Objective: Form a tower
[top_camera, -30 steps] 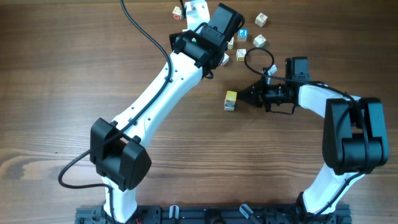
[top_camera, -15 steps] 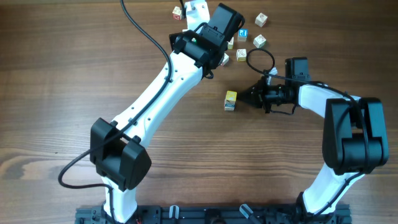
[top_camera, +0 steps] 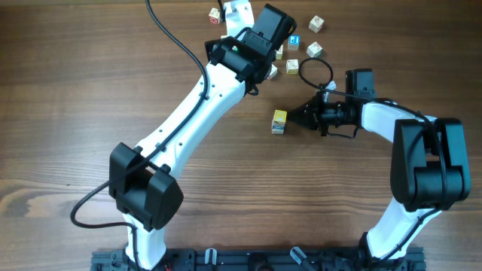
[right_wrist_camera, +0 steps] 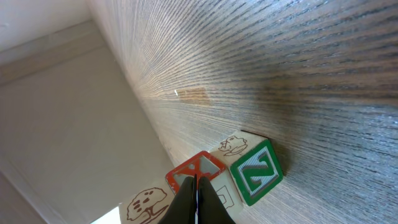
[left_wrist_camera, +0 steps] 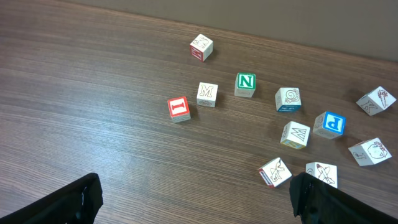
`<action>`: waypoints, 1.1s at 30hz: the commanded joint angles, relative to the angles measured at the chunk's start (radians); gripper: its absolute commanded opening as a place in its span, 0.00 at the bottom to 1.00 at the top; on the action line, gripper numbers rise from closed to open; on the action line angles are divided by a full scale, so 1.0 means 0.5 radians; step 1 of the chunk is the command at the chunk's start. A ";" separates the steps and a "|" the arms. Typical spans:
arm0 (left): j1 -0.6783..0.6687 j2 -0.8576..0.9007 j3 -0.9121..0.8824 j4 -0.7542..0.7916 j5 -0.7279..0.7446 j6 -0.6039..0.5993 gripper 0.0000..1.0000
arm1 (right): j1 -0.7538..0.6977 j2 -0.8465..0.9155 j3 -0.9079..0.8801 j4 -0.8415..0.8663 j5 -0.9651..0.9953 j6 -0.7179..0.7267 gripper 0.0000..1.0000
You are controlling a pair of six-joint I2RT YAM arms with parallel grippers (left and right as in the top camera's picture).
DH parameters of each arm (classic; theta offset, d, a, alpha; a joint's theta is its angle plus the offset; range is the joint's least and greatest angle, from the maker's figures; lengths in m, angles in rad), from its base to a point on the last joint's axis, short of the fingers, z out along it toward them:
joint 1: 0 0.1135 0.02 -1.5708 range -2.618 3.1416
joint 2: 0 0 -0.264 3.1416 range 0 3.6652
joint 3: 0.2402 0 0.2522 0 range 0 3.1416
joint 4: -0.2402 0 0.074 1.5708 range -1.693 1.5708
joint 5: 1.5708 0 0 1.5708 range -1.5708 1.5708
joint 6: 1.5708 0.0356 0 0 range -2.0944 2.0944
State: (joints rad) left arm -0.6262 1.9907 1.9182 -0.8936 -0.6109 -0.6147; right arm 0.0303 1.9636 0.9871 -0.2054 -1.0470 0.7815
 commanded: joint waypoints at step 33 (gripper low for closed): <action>0.066 -0.058 0.044 0.002 0.027 -0.086 1.00 | -0.117 -0.083 0.041 0.257 0.307 -0.097 0.05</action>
State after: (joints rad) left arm -0.6250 1.9907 1.9182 -0.8932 -0.6109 -0.6151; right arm -0.0135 1.9633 0.9855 -0.0441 -0.9070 0.8547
